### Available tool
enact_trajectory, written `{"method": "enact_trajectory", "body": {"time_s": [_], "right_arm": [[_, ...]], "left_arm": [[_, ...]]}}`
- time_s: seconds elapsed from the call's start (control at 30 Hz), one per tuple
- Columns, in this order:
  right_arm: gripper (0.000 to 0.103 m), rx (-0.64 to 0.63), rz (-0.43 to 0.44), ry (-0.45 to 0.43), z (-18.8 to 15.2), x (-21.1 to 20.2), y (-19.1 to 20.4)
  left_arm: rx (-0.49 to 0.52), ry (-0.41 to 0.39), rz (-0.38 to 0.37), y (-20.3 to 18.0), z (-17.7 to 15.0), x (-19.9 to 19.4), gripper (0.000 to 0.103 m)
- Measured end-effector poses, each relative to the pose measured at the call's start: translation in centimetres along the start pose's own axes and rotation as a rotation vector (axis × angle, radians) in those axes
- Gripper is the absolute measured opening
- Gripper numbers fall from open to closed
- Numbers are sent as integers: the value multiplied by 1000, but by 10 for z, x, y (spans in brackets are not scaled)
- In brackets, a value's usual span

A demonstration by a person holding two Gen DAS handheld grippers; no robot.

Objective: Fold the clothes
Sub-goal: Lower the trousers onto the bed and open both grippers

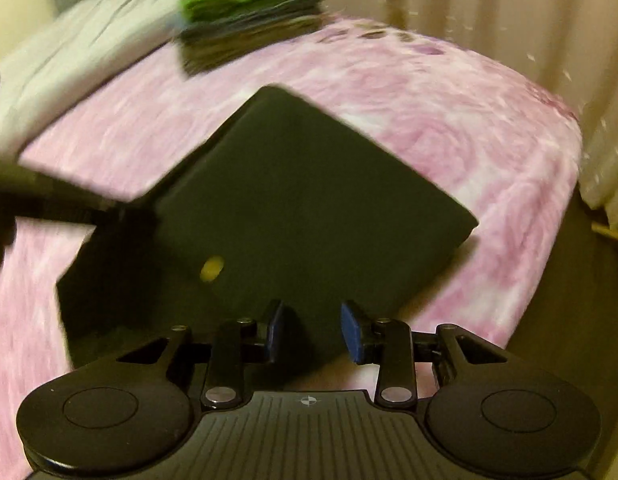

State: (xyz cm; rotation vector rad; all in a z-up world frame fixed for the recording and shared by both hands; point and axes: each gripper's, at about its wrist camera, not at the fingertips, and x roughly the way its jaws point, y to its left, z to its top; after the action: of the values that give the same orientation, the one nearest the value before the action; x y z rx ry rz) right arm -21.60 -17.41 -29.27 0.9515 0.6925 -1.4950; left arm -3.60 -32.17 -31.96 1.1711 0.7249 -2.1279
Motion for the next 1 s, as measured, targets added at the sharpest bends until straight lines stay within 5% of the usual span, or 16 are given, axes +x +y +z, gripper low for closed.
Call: {"method": "enact_trajectory", "body": {"time_s": [0.17,0.23,0.3,0.4,0.47,0.5,0.73,1.0], "right_arm": [[36,-2,36,-109,12,-21,1],[36,-13,94,-67,13,-9,4],[36,-61,133,87,6,18,9],[37,-129,155,92,9,3,10],[54,-127,196,125,20,-9,4],[75,-132,210,140,25,-16,0],[76,-177,272,212,47,-64,-27],[76,-267,307,258,55,-100,-52]], "left_arm": [[-31,-60,41,-13,-4,-28,6],[-64,-9,67,-19,-12,-21,7],[-115,53,127,-23,-23,-12,7],[-200,65,183,-36,-22,-31,8],[-256,78,218,-46,-21,-46,8],[-281,98,236,-51,-21,-53,8],[-445,177,360,-95,-36,-103,21],[-572,97,438,-150,-41,-156,35]]}}
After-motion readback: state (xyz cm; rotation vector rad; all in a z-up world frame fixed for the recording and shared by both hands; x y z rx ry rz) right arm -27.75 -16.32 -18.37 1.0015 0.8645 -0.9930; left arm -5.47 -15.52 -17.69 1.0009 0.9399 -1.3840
